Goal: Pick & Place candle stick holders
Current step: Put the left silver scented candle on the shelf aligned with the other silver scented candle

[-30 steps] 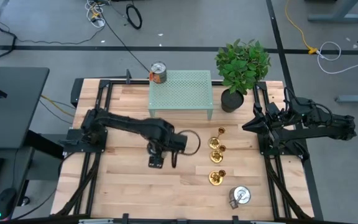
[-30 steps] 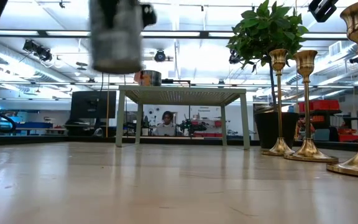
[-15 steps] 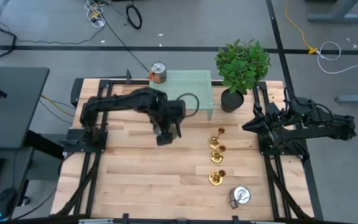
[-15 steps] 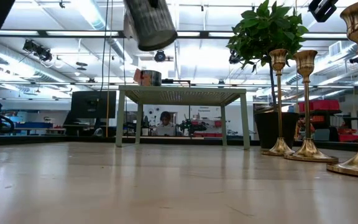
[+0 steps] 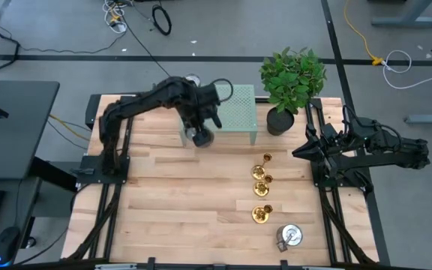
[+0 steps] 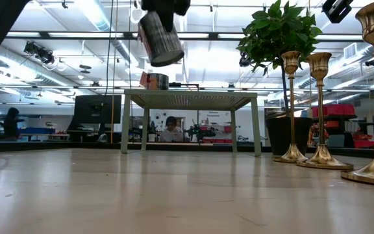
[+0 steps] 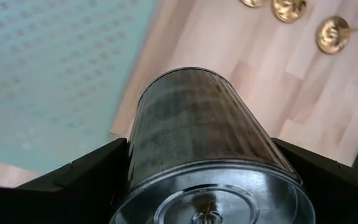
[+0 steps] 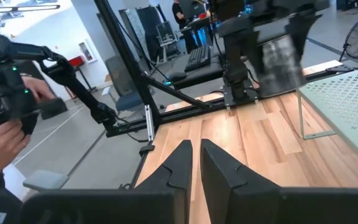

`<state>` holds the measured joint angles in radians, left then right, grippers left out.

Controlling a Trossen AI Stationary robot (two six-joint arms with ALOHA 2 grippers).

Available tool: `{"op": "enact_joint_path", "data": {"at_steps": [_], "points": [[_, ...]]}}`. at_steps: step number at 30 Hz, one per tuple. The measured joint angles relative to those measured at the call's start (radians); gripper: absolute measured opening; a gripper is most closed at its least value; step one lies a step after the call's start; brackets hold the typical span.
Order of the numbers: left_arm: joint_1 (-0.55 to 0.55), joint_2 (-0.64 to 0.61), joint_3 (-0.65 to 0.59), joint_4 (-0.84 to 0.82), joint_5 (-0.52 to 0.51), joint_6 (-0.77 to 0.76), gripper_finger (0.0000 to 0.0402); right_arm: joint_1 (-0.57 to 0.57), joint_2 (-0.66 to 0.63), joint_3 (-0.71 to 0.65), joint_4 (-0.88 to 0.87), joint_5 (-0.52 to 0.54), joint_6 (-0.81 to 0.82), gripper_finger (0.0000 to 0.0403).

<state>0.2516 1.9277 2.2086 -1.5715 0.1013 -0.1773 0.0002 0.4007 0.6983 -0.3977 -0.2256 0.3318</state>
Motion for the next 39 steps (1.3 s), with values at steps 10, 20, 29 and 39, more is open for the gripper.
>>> {"op": "enact_joint_path", "data": {"at_steps": [10, 20, 29, 39], "points": [[0.127, 0.0, 0.0, 0.055, 0.008, 0.006, 0.0383, 0.0, 0.0, 0.0, 0.0, 0.0, 0.0, 0.0037], [0.198, 0.0, 0.0, 0.275, 0.068, 0.096, 0.0383, 0.0, 0.0, 0.0, 0.0, 0.0, 0.0, 0.0037], [0.236, 0.0, -0.001, 0.459, 0.07, 0.211, 0.0383, 0.0, 0.0, 0.0, 0.0, 0.0, 0.0, 0.0037], [0.295, 0.005, -0.045, 0.652, 0.091, 0.273, 0.0383, 0.0, 0.0, 0.0, 0.0, 0.0, 0.0, 0.0037]]}}
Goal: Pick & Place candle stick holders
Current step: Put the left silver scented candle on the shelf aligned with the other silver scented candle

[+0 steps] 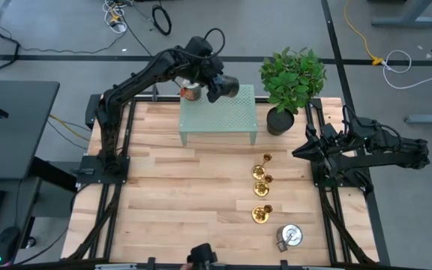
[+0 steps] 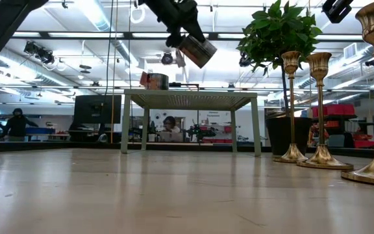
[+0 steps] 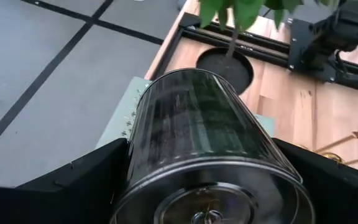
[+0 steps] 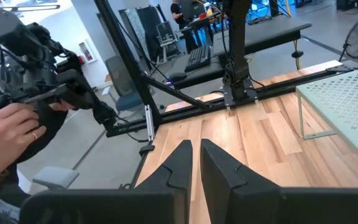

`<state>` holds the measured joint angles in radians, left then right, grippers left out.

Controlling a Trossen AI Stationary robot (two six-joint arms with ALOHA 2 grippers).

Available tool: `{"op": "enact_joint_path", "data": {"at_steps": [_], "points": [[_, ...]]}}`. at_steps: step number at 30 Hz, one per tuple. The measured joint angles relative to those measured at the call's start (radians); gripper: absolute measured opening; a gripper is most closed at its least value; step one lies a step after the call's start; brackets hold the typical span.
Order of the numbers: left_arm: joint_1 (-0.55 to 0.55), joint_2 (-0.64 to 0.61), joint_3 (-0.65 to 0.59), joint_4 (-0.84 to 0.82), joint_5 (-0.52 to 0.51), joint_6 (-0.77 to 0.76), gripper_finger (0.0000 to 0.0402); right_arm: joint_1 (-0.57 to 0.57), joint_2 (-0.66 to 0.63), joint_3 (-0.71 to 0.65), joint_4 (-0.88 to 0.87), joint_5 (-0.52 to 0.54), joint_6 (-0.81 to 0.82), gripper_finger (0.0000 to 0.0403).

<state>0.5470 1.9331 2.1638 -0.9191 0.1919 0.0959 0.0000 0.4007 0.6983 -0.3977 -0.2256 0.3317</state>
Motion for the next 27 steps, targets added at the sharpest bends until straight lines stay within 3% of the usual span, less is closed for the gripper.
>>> {"op": "enact_joint_path", "data": {"at_steps": [11, 27], "points": [[0.029, 0.0, -0.125, 0.294, 0.076, 0.046, 0.0383, 0.0, 0.0, 0.0, 0.0, 0.0, 0.0, 0.0037], [0.11, 0.0, -0.143, 0.225, 0.106, -0.099, 0.0383, 0.0, 0.0, 0.0, 0.0, 0.0, 0.0, 0.0037]]}}
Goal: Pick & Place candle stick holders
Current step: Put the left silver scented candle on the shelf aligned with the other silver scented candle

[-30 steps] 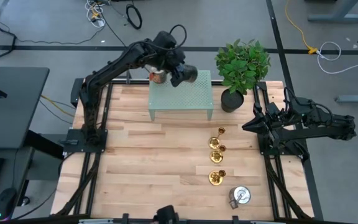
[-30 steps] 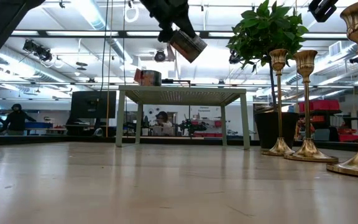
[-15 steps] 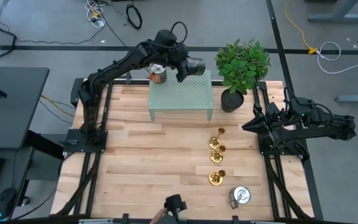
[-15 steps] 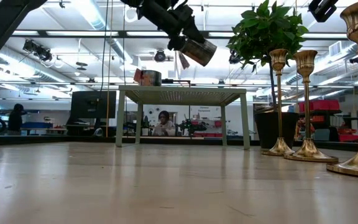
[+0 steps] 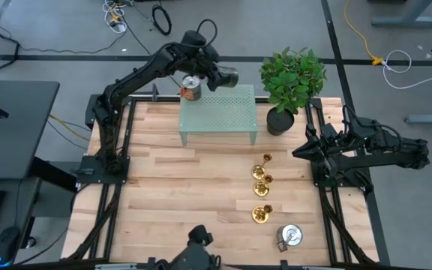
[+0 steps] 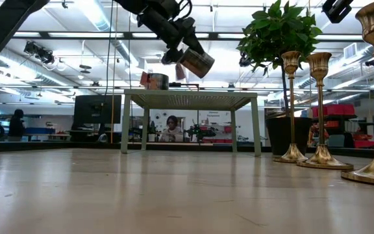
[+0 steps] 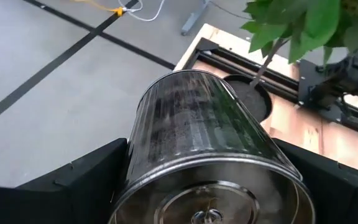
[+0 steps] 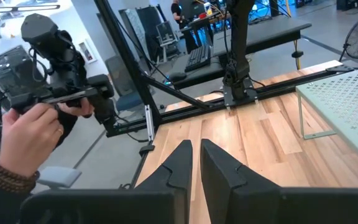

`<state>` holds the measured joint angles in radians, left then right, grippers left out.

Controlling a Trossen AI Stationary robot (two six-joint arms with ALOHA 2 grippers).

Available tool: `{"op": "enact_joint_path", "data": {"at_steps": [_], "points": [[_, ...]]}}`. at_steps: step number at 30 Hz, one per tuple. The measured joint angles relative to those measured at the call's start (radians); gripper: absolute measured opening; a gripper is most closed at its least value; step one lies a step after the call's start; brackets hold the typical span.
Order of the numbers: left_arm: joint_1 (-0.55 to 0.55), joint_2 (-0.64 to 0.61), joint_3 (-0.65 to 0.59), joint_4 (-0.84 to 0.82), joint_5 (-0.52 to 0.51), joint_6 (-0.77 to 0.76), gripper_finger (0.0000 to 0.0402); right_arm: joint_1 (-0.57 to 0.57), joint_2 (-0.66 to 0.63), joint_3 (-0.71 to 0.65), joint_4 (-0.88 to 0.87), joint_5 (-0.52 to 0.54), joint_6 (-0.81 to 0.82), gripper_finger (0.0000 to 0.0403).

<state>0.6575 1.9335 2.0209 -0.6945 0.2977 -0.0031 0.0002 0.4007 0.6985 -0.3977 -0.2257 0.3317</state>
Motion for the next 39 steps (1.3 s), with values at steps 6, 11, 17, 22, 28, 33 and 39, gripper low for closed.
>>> {"op": "enact_joint_path", "data": {"at_steps": [6, 11, 17, 22, 28, 33, 39], "points": [[-0.042, 0.0, 0.0, -0.011, -0.172, -0.012, 0.0383, 0.0, 0.0, 0.0, 0.0, 0.0, 0.0, 0.0037], [-0.107, 0.0, 0.0, -0.023, -0.36, -0.091, 0.0383, 0.0, 0.0, 0.0, 0.0, 0.0, 0.0, 0.0037], [-0.185, 0.0, 0.0, -0.03, -0.53, -0.178, 0.0383, 0.0, 0.0, 0.0, 0.0, 0.0, 0.0, 0.0037], [-0.212, 0.0, 0.0, -0.086, -0.569, -0.276, 0.0383, 0.0, 0.0, 0.0, 0.0, 0.0, 0.0, 0.0037], [-0.225, -0.001, 0.0, -0.119, -0.592, -0.307, 0.0383, 0.0, 0.0, 0.0, 0.0, 0.0, 0.0, 0.0037], [-0.212, -0.001, 0.001, -0.112, -0.591, -0.304, 0.0384, 0.0, 0.0, 0.0, 0.0, 0.0, 0.0, 0.0037], [-0.209, -0.001, 0.001, -0.122, -0.623, -0.418, 0.0398, 0.0, 0.0, 0.0, 0.0, 0.0, 0.0, 0.0037]]}}
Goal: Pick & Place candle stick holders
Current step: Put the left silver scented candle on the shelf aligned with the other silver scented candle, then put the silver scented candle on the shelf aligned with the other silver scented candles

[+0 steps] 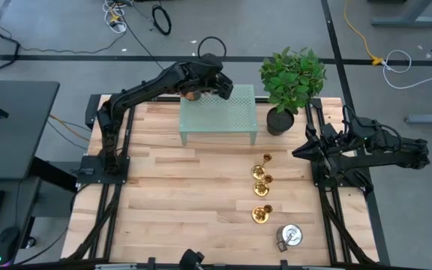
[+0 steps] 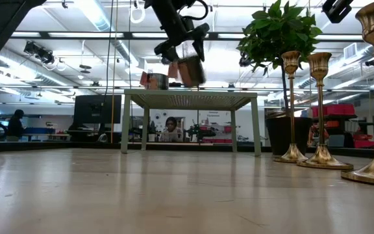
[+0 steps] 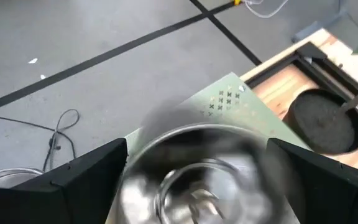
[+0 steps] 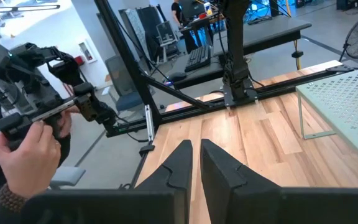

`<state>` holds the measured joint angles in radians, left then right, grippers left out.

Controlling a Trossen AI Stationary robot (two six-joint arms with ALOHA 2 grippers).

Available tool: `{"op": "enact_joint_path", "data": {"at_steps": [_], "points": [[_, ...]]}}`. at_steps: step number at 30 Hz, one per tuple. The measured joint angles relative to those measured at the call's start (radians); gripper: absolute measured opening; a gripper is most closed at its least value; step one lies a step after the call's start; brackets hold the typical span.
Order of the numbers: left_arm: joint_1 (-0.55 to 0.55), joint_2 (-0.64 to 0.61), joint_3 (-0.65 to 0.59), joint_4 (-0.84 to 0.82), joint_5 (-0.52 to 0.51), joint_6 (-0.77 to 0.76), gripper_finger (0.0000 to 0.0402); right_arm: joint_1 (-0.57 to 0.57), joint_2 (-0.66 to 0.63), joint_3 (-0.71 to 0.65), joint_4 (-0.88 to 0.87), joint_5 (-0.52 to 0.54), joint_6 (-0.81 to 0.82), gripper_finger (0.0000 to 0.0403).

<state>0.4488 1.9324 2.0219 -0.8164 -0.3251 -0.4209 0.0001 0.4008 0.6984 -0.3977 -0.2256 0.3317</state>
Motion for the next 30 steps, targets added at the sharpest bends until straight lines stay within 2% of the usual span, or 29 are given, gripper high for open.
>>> {"op": "enact_joint_path", "data": {"at_steps": [4, 16, 27, 30], "points": [[-0.001, -0.001, 0.001, 0.002, 0.01, -0.071, 0.0394, 0.0, 0.0, 0.0, 0.0, 0.0, 0.0, 0.0037], [-0.006, -0.001, 0.001, 0.027, 0.007, -0.027, 0.039, 0.0, 0.0, 0.0, 0.0, 0.0, 0.0, 0.0037], [-0.028, -0.001, 0.001, 0.025, 0.074, 0.156, 0.039, 0.0, 0.0, 0.0, 0.0, 0.0, 0.0, 0.0037], [-0.052, -0.001, 0.001, 0.026, 0.087, 0.253, 0.039, 0.0, 0.0, 0.0, 0.0, 0.0, 0.0, 0.0037]]}}
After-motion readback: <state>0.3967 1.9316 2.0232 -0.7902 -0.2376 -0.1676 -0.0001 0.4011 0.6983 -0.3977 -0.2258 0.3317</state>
